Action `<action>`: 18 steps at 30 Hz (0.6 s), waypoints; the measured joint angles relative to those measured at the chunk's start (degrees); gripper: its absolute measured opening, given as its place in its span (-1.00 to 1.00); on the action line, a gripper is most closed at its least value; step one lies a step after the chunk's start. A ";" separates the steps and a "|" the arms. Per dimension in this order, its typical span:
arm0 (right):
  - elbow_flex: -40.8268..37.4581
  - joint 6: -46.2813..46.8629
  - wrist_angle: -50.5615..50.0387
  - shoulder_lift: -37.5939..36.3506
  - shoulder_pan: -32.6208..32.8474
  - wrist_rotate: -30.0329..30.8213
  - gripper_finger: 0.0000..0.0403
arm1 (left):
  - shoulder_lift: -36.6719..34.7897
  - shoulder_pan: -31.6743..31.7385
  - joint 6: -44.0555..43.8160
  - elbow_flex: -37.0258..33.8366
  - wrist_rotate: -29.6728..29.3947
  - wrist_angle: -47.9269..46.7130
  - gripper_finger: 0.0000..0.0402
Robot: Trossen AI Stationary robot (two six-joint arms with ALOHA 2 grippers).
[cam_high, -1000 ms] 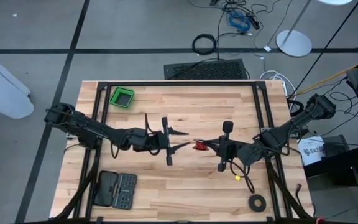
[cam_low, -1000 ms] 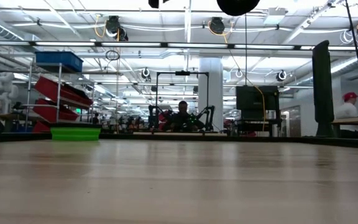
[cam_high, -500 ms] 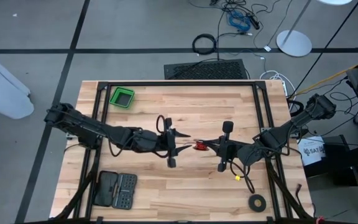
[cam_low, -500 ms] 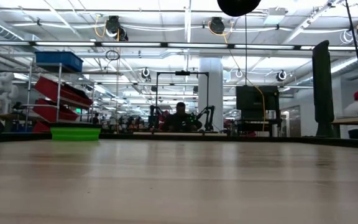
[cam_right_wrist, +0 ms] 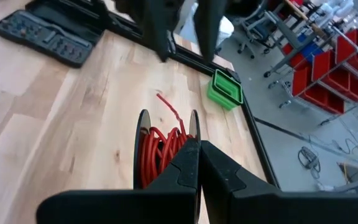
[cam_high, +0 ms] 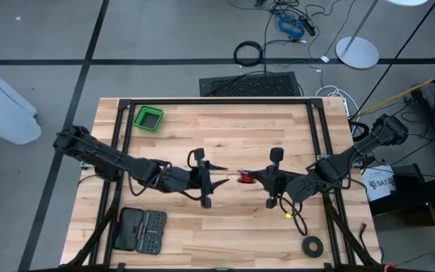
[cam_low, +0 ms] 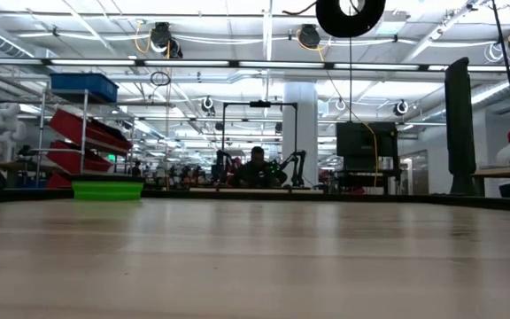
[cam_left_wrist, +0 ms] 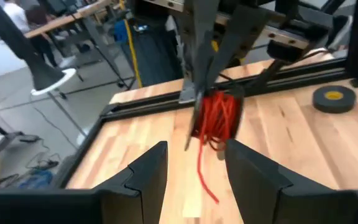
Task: Coil cords
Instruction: Coil the red wire into the spool
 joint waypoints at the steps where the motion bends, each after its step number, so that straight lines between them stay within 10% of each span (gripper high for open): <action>1: 0.00 -0.79 0.08 0.00 -0.16 -0.17 -1.00 | -0.11 -0.02 0.60 0.00 -0.58 0.08 -0.17; 18: 0.00 -3.43 -0.33 -0.02 -3.77 -3.30 -1.00 | 4.32 4.02 4.52 0.02 2.77 5.86 -0.17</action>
